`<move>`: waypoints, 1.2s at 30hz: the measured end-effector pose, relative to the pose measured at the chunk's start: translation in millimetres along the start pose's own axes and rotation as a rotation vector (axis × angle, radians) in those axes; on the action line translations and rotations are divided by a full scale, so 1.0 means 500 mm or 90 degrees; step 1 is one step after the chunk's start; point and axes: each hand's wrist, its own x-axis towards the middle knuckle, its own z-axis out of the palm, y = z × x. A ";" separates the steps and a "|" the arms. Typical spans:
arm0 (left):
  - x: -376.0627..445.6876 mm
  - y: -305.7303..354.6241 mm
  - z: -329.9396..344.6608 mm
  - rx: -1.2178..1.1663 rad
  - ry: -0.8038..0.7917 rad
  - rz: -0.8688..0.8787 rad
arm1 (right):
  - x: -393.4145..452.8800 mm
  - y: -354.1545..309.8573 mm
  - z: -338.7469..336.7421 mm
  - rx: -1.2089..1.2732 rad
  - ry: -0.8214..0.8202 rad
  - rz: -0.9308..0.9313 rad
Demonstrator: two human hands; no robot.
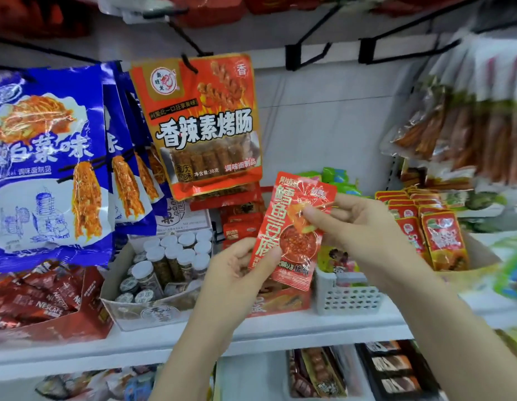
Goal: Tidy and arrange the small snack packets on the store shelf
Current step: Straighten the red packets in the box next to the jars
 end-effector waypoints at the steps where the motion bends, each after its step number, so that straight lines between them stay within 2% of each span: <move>1: -0.009 0.005 0.025 -0.006 -0.004 -0.004 | -0.018 -0.011 -0.022 -0.006 0.005 0.005; 4: -0.027 0.014 0.116 0.008 -0.010 -0.009 | -0.087 -0.039 -0.094 0.002 0.044 0.022; 9: -0.035 -0.008 0.317 0.027 -0.098 -0.016 | -0.232 -0.031 -0.238 -0.032 0.198 0.068; 14: -0.027 -0.075 0.550 0.117 -0.243 -0.088 | -0.333 0.007 -0.470 -0.119 0.363 0.148; 17: 0.006 -0.112 0.657 0.160 -0.249 -0.137 | -0.339 0.037 -0.607 -0.163 0.469 0.230; 19: 0.042 -0.130 0.708 0.209 -0.255 -0.155 | -0.320 0.063 -0.695 -0.202 0.493 0.274; 21: 0.083 -0.145 0.733 0.278 -0.269 -0.109 | -0.277 0.088 -0.765 -0.258 0.514 0.288; 24: 0.142 -0.157 0.735 0.422 -0.276 0.020 | -0.184 0.118 -0.822 -0.329 0.528 0.314; 27: 0.177 -0.149 0.708 0.542 -0.279 0.151 | -0.121 0.142 -0.820 -0.406 0.507 0.380; 29: 0.181 -0.135 0.681 0.586 -0.276 0.216 | -0.119 0.152 -0.800 -0.542 0.487 0.414; 31: 0.173 -0.112 0.644 0.622 -0.255 0.266 | -0.134 0.140 -0.759 -0.607 0.513 0.352; 33: 0.161 -0.077 0.593 0.656 -0.231 0.311 | -0.147 0.106 -0.694 -0.570 0.513 0.201; 36: 0.136 -0.008 0.476 0.718 -0.181 0.359 | -0.160 0.039 -0.553 -0.576 0.415 -0.007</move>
